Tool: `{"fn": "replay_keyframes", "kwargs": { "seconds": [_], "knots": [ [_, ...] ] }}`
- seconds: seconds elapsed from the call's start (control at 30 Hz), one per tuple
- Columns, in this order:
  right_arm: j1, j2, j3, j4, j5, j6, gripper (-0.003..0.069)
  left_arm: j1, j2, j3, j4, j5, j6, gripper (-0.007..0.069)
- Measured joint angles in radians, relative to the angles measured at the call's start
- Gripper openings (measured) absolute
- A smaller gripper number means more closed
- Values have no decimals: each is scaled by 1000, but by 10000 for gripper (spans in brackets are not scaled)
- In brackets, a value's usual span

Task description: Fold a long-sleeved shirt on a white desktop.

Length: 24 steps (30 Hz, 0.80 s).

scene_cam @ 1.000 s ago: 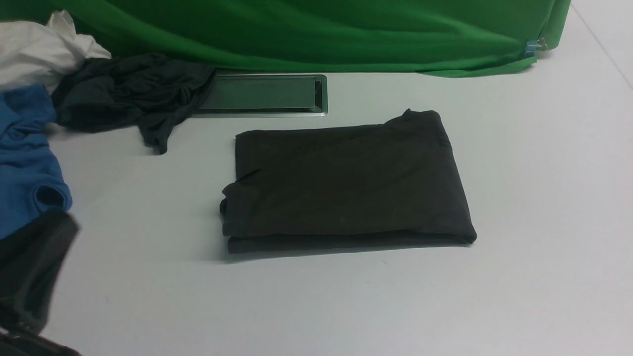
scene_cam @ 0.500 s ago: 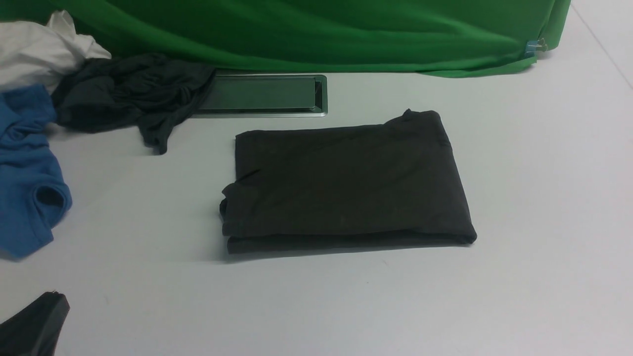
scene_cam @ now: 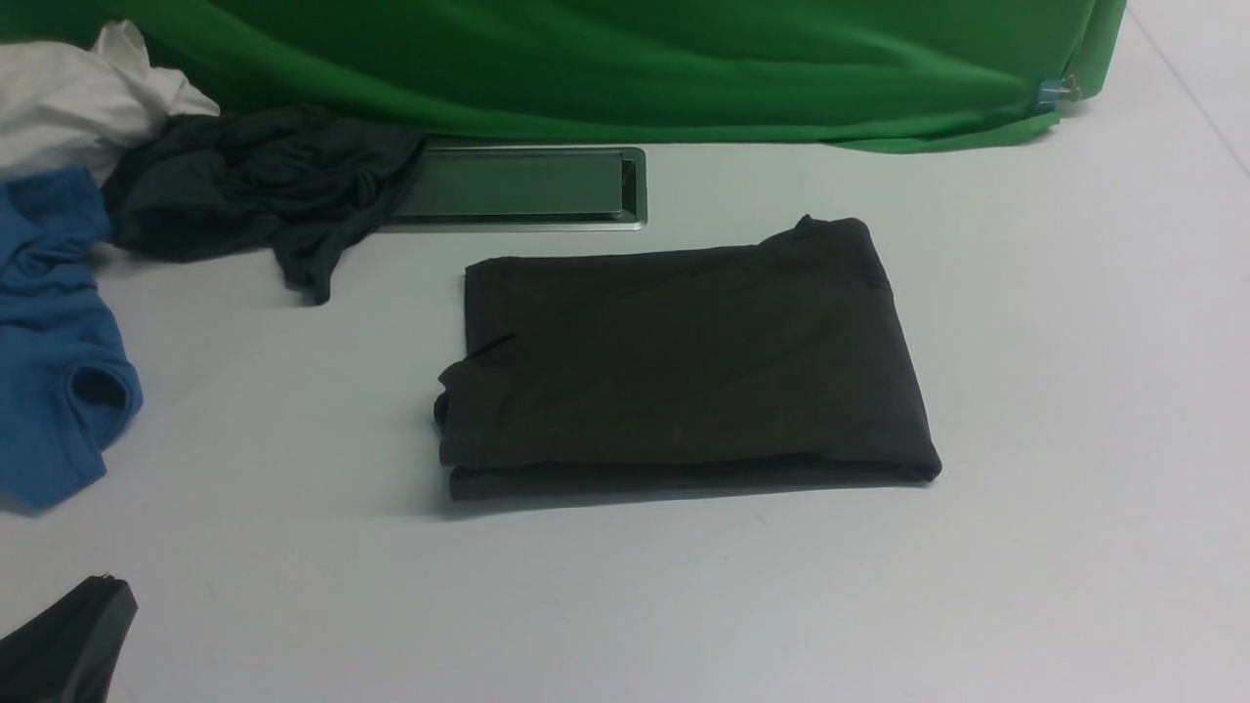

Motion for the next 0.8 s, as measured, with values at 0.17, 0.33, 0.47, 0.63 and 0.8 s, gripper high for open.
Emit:
{"fn": "replay_keyframes", "kwargs": {
  "seconds": [0.17,0.33,0.47,0.63,0.8],
  "knots": [
    [0,0,0,-1,0,0,209,7,0,0,0,0,0,18],
    [0,0,0,-1,0,0,220,7,0,0,0,0,0,18],
    [0,0,0,-1,0,0,227,7,0,0,0,0,0,18],
    [0,0,0,-1,0,0,235,7,0,0,0,0,1,18],
    [0,0,0,-1,0,0,238,7,0,0,0,0,1,18]
  ]
}}
